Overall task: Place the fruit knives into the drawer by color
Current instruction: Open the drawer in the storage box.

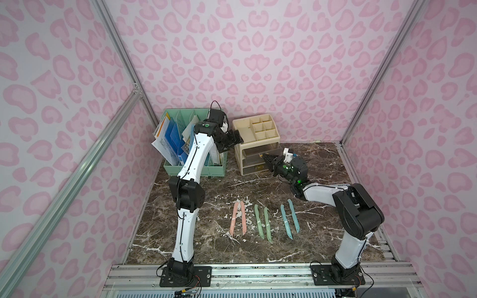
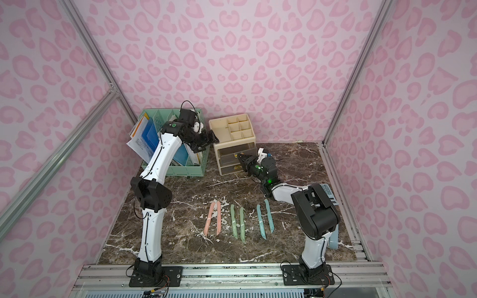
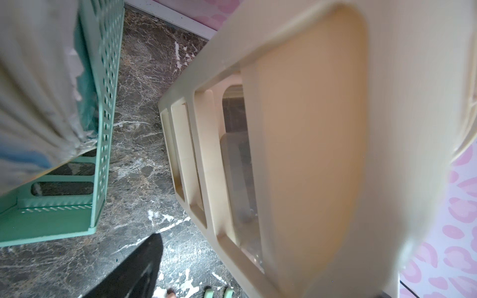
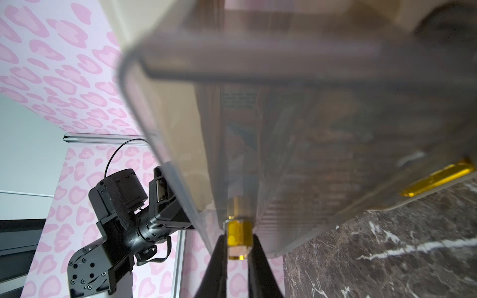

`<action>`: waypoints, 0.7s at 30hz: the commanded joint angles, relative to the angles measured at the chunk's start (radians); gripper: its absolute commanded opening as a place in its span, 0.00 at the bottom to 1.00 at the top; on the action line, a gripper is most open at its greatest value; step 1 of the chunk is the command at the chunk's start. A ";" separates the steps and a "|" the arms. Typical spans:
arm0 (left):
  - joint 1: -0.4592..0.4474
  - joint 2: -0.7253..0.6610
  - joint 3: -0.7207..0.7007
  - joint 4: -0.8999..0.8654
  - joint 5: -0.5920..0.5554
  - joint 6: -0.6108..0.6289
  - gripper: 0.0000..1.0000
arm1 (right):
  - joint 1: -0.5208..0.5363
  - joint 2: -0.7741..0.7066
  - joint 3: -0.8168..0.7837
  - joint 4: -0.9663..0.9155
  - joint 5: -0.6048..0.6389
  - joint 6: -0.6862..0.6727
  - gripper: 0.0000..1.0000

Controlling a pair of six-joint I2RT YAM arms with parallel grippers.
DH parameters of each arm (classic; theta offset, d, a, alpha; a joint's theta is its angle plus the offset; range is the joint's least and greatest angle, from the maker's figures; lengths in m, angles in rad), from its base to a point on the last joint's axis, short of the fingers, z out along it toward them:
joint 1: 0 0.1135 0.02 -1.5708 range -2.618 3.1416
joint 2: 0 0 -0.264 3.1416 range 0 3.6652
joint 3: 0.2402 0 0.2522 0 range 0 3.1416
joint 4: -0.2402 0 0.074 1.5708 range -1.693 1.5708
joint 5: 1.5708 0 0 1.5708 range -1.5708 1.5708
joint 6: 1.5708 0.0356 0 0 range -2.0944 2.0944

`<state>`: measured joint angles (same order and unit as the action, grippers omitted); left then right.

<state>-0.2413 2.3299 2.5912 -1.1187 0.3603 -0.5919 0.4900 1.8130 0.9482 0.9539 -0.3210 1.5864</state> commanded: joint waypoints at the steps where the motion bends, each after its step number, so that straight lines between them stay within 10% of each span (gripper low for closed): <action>1: 0.005 0.009 0.005 -0.023 -0.011 0.015 0.88 | 0.004 -0.029 -0.030 0.051 0.020 0.010 0.10; 16: 0.008 0.019 0.007 -0.016 -0.001 0.012 0.88 | 0.036 -0.148 -0.196 0.062 0.039 0.032 0.10; 21: 0.009 0.019 0.007 -0.016 0.002 0.012 0.88 | 0.036 -0.133 -0.189 0.066 0.019 0.035 0.24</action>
<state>-0.2356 2.3409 2.5931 -1.1156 0.3794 -0.5919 0.5236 1.6726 0.7525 0.9993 -0.2920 1.6192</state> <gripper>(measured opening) 0.876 0.212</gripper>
